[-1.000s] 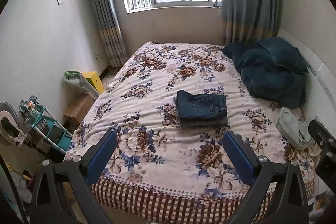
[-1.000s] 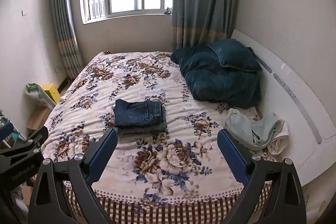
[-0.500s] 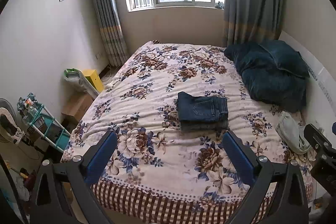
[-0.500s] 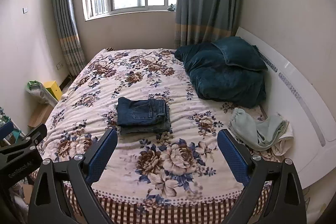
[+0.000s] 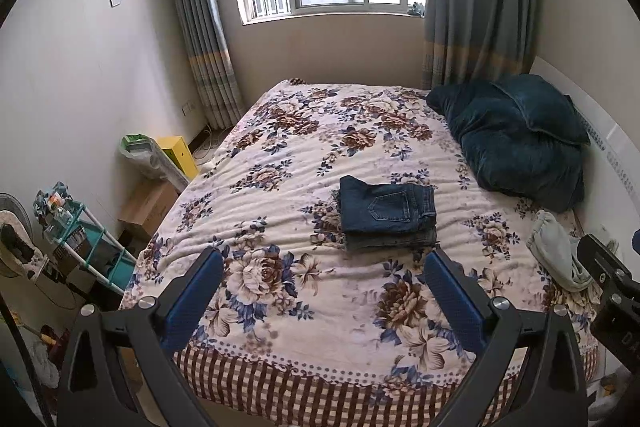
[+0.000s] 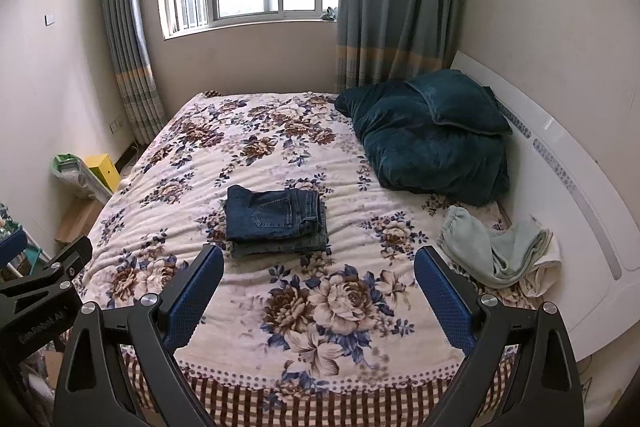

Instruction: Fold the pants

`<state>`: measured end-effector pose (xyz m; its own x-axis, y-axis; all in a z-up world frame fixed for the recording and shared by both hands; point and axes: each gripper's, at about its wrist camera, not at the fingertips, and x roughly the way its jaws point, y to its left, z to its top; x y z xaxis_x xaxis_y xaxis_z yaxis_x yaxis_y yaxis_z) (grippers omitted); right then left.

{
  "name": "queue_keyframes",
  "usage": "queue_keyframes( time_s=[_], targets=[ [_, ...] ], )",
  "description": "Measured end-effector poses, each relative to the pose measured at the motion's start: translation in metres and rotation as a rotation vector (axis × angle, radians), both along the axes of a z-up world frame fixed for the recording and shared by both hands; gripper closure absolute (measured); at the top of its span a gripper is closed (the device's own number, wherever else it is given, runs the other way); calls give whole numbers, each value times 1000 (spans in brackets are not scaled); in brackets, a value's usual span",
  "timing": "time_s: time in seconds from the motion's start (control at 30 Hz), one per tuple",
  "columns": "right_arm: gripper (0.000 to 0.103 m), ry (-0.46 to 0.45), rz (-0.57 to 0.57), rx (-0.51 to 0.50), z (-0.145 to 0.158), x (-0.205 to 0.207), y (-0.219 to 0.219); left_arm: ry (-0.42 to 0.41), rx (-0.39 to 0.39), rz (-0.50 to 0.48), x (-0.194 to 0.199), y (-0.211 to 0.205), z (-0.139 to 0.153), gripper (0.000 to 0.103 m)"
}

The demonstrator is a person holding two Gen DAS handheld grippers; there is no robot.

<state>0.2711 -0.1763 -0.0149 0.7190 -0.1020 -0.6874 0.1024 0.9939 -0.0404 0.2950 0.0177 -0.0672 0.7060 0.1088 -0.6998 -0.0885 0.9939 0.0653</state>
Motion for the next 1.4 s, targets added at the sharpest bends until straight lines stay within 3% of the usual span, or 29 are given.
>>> queue_keyframes(
  time_s=[1.4],
  targets=[
    [1, -13, 13, -13, 5, 5, -1, -39, 11, -17, -2, 0, 9, 0]
  ],
)
